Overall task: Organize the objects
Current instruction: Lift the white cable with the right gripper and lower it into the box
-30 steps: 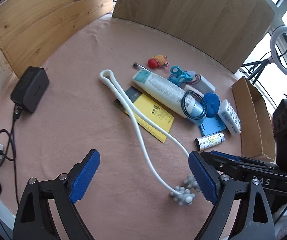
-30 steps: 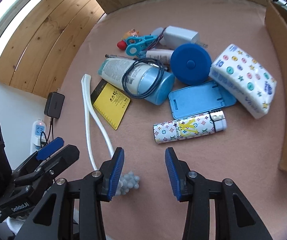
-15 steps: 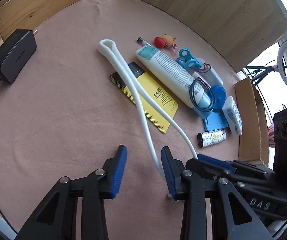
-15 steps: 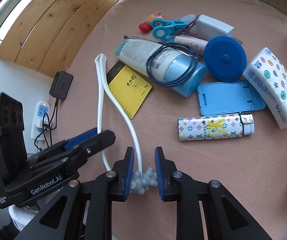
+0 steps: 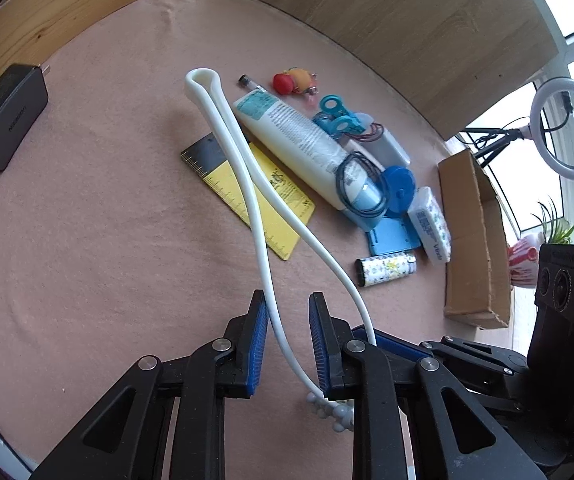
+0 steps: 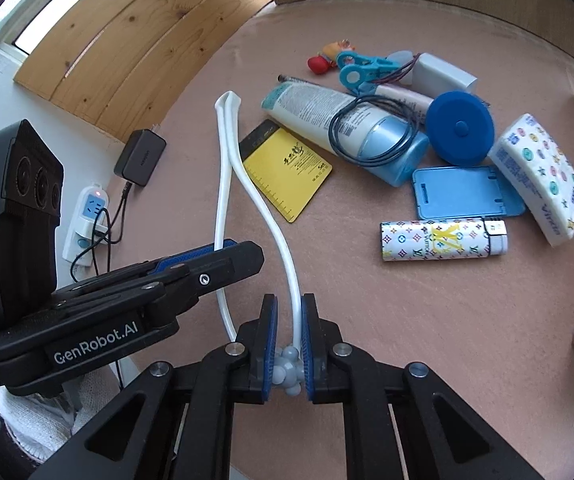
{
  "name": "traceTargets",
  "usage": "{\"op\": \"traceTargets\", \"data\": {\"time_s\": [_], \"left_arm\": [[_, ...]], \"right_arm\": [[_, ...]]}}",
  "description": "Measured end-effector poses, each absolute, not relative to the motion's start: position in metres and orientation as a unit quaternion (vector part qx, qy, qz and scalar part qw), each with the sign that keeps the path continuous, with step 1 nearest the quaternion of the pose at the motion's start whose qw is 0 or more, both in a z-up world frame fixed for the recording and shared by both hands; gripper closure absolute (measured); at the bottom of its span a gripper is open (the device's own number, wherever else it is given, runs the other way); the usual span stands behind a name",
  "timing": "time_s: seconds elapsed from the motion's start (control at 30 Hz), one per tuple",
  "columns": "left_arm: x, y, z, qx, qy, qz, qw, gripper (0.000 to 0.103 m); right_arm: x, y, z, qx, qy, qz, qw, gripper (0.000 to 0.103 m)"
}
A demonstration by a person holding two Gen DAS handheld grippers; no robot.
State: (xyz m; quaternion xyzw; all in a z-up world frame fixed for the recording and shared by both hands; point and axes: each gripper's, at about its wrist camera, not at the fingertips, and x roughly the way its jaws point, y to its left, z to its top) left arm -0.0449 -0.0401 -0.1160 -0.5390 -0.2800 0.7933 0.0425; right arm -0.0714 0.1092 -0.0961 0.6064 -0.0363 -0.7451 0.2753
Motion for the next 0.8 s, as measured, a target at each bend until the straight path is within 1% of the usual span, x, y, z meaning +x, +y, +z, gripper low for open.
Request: {"op": "traceTargets", "data": {"time_s": [0.2, 0.37, 0.6, 0.67, 0.8], "left_arm": [[-0.052, -0.027, -0.084, -0.521, -0.264, 0.809, 0.067, 0.081], [-0.078, 0.008, -0.063, -0.511, -0.240, 0.819, 0.101, 0.080], [-0.117, 0.073, -0.038, -0.498, -0.205, 0.827, 0.159, 0.081], [-0.128, 0.096, -0.035, -0.497, -0.194, 0.828, 0.174, 0.081], [-0.147, 0.138, -0.034, -0.501, -0.182, 0.822, 0.201, 0.081]], "right_arm": [[-0.076, 0.145, -0.072, 0.585, -0.083, -0.765, 0.257, 0.092], [-0.081, 0.176, -0.055, 0.565, -0.097, -0.788, 0.225, 0.092], [-0.086, 0.239, -0.043, 0.544, -0.139, -0.810, 0.169, 0.092], [-0.086, 0.255, -0.042, 0.540, -0.150, -0.813, 0.156, 0.095], [-0.087, 0.291, -0.039, 0.531, -0.169, -0.822, 0.122, 0.095]]}}
